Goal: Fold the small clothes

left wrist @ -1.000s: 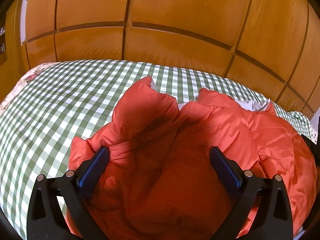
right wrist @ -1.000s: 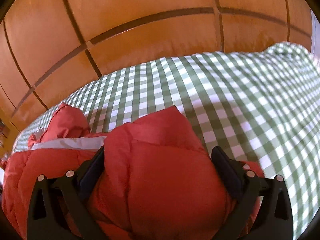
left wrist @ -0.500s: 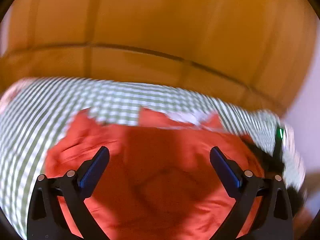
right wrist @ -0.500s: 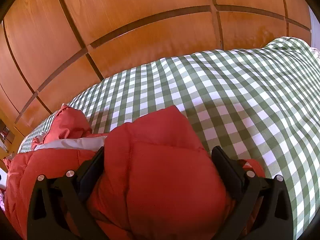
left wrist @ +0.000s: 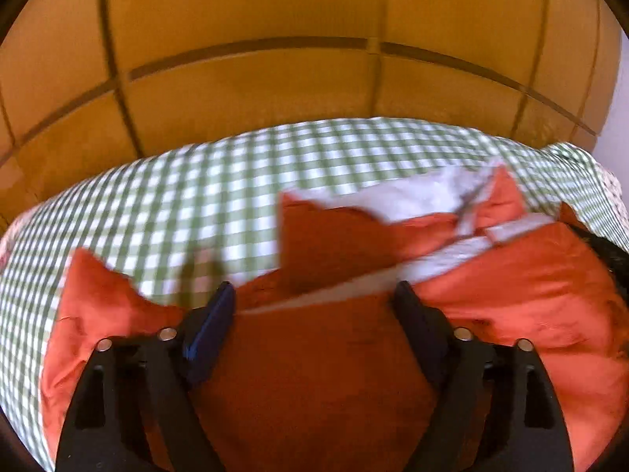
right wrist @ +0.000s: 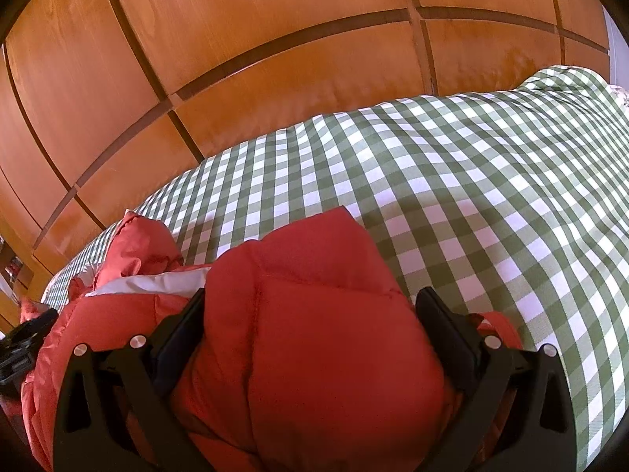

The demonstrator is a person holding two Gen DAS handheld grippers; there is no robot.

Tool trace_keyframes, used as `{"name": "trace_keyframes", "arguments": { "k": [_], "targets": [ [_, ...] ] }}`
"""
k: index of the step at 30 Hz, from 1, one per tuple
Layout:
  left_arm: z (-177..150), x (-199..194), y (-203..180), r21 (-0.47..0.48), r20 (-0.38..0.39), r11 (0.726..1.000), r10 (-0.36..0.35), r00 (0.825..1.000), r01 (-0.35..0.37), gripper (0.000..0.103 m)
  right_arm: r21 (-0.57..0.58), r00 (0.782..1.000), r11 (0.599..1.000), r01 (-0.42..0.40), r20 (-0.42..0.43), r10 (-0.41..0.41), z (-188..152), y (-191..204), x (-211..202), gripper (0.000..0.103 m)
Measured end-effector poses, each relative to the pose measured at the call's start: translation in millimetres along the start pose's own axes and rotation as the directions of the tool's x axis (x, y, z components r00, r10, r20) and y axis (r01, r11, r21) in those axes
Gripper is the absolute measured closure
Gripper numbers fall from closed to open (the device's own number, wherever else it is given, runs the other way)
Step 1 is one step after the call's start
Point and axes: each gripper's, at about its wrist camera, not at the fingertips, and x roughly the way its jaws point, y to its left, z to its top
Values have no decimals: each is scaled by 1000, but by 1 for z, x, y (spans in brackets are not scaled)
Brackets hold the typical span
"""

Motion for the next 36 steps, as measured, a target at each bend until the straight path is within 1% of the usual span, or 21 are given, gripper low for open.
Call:
{"name": "trace_keyframes", "arguments": {
  "k": [1, 3, 5, 6, 8, 11, 12, 13, 14, 16, 17, 18, 20, 21, 22, 23, 24, 26, 28, 33, 36],
  "targets": [
    [-5, 4, 10, -34, 5, 999, -26, 1000, 26, 15, 1, 1000, 1000, 0, 0, 0, 0, 0, 1, 2],
    [-8, 9, 18, -81, 2, 994, -73, 997, 73, 15, -2, 1000, 1000, 3, 0, -3, 1, 0, 1, 2],
    [-10, 11, 18, -78, 5, 994, -77, 997, 77, 15, -12, 1000, 1000, 18, -12, -18, 3, 3, 1, 2],
    [-11, 12, 18, -77, 7, 994, -76, 997, 76, 15, -21, 999, 999, 40, -23, -40, 5, 6, 0, 2],
    [-13, 13, 18, -81, 7, 994, -77, 997, 78, 15, -51, 993, 992, 114, -23, -115, 9, 20, -12, 2],
    [-15, 11, 17, -88, 8, 993, -80, 997, 81, 15, -76, 993, 993, 93, 85, -86, 8, 47, -50, 2],
    [-15, 11, 17, -88, 7, 993, -79, 997, 79, 15, -115, 990, 991, 74, 124, -60, 5, 60, -62, 2],
    [-14, 12, 17, -87, 5, 993, -76, 997, 76, 14, -159, 989, 984, 79, 139, -57, 3, 70, -64, 2],
    [-12, 11, 17, -87, 3, 993, -75, 997, 75, 14, -226, 986, 968, 111, 150, -78, 0, 80, -61, 2],
    [-11, 7, 17, -91, -6, 994, -69, 998, 68, 13, -339, 975, 918, 204, 155, -159, -5, 90, -45, 2],
    [-9, 2, 18, -85, -8, 994, -64, 998, 63, 12, -382, 963, 885, 264, 150, -223, -8, 89, -31, 2],
    [-8, -3, 20, -71, -3, 996, -47, 999, 46, 12, -381, 961, 883, 273, 144, -235, -8, 84, -24, 2],
    [-7, -13, 25, -42, 23, 999, 24, 999, -23, 11, -283, 980, 940, 192, 97, -171, -4, 58, -14, 2],
    [-7, -14, 28, -33, 27, 998, 60, 998, -59, 4, -245, 983, 953, 178, 83, -162, -4, 48, -12, 2],
    [-7, -13, 32, -33, 30, 994, 106, 994, -105, 3, -206, 989, 967, 147, 66, -136, -3, 38, -10, 2],
    [-7, -10, 37, -44, 28, 992, 118, 993, -117, 3, -191, 991, 973, 130, 55, -121, -2, 34, -8, 2],
    [-8, -3, 43, -70, 14, 992, 102, 995, -101, 3, -168, 994, 979, 112, 32, -108, -1, 28, -2, 2],
    [-9, 18, 53, -125, -35, 992, 28, 999, -32, 3, -146, 995, 984, 100, 18, -98, 0, 24, 4, 2],
    [-8, 26, 58, -150, -41, 989, -3, 999, -3, 3, -132, 995, 987, 96, 21, -94, 0, 21, 7, 2],
    [-11, 27, 59, -159, -41, 987, -22, 999, 15, 3, -125, 996, 988, 85, 29, -82, 0, 19, 7, 2],
    [-15, 8, 57, -153, -35, 988, 7, 999, -12, 4, -130, 996, 988, 84, 40, -80, -2, 22, 1, 2]
  ]
}}
